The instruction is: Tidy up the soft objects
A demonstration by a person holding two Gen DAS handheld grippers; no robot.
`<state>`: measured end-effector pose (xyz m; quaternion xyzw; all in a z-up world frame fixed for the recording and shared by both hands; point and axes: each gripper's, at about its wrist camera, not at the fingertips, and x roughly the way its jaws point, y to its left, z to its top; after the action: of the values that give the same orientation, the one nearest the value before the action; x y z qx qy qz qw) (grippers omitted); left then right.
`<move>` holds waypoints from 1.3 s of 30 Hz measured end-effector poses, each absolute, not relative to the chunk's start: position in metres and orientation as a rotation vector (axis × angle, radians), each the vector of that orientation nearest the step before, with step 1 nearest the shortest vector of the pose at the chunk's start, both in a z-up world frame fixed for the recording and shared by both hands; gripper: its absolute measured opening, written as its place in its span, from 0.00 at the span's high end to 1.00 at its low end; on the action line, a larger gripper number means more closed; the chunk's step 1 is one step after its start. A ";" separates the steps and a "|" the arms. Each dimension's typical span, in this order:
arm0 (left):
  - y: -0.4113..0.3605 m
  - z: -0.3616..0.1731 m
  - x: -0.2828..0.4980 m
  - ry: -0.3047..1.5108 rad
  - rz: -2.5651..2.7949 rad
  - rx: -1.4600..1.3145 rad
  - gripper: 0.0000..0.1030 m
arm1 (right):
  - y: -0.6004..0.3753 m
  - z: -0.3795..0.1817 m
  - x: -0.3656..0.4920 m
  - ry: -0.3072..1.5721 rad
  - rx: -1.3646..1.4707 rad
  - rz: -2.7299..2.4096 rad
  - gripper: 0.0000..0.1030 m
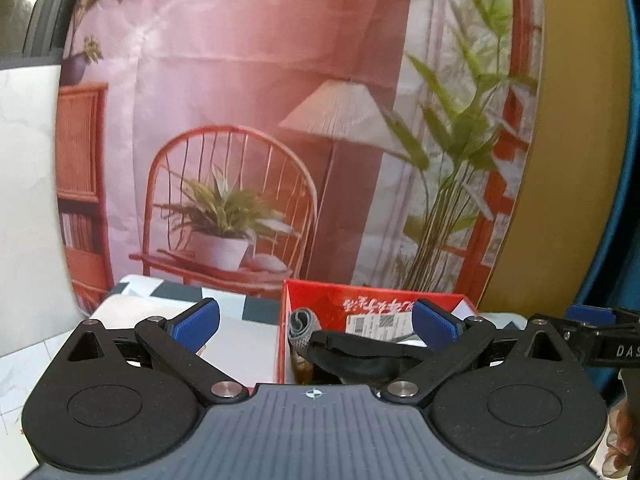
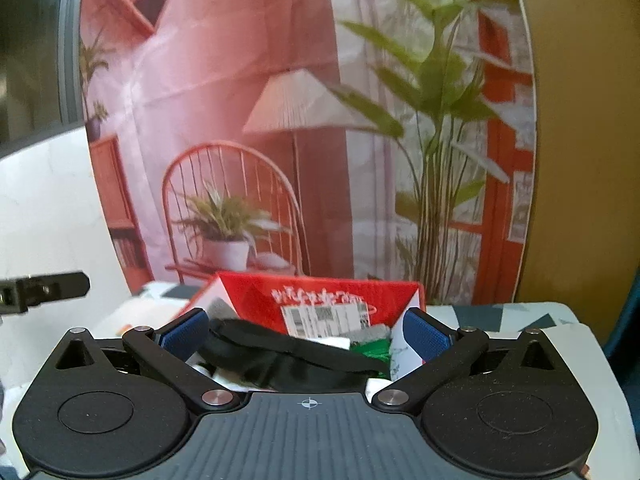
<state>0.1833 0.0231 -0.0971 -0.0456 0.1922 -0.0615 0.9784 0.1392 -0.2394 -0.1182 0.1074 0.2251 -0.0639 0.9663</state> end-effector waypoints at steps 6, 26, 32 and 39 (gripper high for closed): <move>0.020 -0.074 0.152 0.374 -0.123 -0.041 0.00 | -0.228 -0.087 0.112 0.435 0.232 -0.147 0.00; 0.003 0.008 0.040 0.234 -0.065 0.068 0.00 | -0.184 0.001 0.009 0.355 0.151 -0.255 0.00; -0.001 0.010 0.031 0.230 -0.077 0.072 0.00 | -0.171 0.011 -0.001 0.365 0.093 -0.283 0.00; 0.003 0.009 0.025 0.236 -0.081 0.046 0.00 | -0.168 0.017 -0.011 0.352 0.101 -0.285 0.00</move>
<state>0.0255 0.0026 0.0086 0.0231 0.1175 -0.0403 0.9920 -0.0112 -0.1683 0.0171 0.0502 0.1746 -0.1412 0.9732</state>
